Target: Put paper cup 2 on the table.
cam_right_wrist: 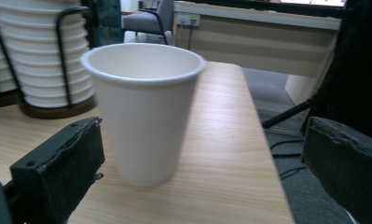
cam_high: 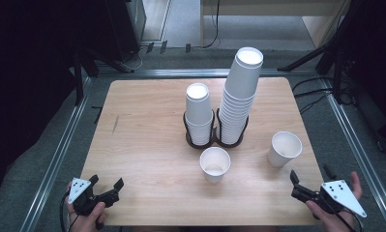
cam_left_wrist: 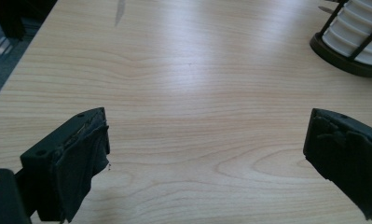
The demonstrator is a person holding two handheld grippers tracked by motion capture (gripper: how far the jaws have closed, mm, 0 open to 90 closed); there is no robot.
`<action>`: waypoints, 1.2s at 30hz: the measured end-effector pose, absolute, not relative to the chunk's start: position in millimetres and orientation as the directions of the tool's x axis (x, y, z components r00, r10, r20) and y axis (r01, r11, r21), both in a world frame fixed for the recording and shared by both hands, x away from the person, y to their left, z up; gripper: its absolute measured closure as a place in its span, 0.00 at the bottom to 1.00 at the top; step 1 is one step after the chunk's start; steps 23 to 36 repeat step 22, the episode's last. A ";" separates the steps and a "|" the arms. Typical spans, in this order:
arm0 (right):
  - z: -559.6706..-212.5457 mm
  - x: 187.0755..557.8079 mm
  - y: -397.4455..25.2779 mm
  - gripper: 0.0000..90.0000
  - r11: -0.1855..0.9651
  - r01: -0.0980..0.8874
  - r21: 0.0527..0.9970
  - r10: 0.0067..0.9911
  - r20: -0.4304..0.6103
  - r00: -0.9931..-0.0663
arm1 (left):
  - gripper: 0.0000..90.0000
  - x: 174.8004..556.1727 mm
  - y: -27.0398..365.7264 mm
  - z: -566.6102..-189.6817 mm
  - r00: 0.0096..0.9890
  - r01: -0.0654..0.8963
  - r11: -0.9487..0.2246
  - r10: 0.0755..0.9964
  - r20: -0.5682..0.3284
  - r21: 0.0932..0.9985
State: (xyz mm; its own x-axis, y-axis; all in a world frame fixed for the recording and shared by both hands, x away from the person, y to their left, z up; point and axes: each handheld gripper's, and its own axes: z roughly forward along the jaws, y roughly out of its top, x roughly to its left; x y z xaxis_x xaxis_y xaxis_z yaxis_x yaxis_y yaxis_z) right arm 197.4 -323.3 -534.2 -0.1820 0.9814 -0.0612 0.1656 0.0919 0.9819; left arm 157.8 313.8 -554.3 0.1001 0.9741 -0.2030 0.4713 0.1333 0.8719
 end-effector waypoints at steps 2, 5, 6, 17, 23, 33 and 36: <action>-536.0 198.9 -331.2 0.00 0.094 0.173 0.980 0.986 -0.067 -0.154 | 0.00 158.4 316.9 -554.9 0.085 0.472 0.139 0.976 -0.202 0.871; -537.8 201.3 -337.8 0.00 0.073 0.192 0.979 0.991 -0.050 -0.121 | 0.00 159.5 320.0 -555.5 0.068 0.475 0.154 0.975 -0.211 0.867; -540.0 203.8 -342.6 0.00 0.063 0.211 0.976 0.995 -0.046 -0.087 | 0.00 159.9 322.1 -555.1 0.061 0.475 0.168 0.973 -0.223 0.864; -542.3 205.9 -355.8 0.00 0.006 0.263 0.965 0.999 -0.018 0.042 | 0.00 157.2 323.5 -553.1 0.052 0.464 0.181 0.972 -0.231 0.867; -542.4 206.7 -353.7 0.00 0.001 0.261 0.965 0.999 -0.012 0.039 | 0.00 155.9 317.3 -549.7 0.068 0.449 0.175 0.971 -0.228 0.876; -542.4 206.7 -353.7 0.00 0.001 0.261 0.965 0.999 -0.012 0.039 | 0.00 155.9 317.3 -549.7 0.068 0.449 0.175 0.971 -0.228 0.876; -542.4 206.7 -353.7 0.00 0.001 0.261 0.965 0.999 -0.012 0.039 | 0.00 155.9 317.3 -549.7 0.068 0.449 0.175 0.971 -0.228 0.876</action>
